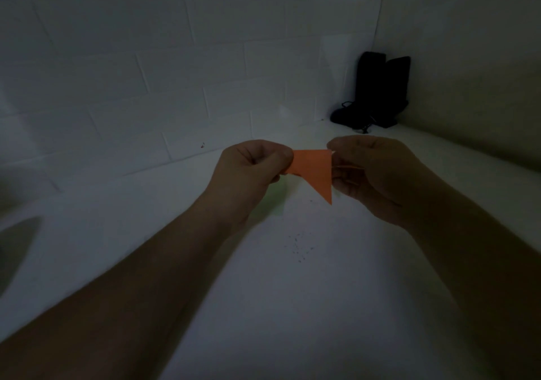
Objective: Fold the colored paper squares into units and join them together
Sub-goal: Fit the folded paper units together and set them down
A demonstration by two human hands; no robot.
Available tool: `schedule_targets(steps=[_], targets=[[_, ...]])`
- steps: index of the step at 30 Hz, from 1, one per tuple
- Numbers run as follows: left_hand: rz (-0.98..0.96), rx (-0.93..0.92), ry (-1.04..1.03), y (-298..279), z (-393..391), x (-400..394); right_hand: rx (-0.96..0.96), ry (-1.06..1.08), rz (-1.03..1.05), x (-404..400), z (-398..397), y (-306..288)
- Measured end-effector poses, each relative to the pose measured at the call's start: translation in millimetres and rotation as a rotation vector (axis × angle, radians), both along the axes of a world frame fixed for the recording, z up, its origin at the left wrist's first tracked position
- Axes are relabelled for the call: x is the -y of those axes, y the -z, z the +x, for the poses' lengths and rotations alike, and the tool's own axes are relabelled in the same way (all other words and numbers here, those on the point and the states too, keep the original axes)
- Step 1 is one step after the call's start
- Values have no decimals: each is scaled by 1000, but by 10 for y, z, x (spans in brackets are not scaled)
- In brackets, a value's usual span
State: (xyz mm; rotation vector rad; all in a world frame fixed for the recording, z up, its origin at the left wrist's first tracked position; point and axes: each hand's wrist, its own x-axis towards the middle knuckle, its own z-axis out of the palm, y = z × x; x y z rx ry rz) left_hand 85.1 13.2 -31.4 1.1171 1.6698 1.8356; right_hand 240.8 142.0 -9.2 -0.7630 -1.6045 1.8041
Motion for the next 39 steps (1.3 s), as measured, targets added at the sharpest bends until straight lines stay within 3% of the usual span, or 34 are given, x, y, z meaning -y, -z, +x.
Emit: schedule_targets(steps=[3, 14, 25, 39], targets=[[1, -2, -2, -3, 9, 4, 22, -26, -74, 17, -16, -24], [3, -32, -18, 27, 8, -16, 15, 10, 217, 59, -15, 13], [21, -58, -9, 12, 20, 0, -35, -24, 248, 46, -13, 40], [-35, -94, 44, 31, 91, 1, 43, 57, 802, 114, -45, 98]])
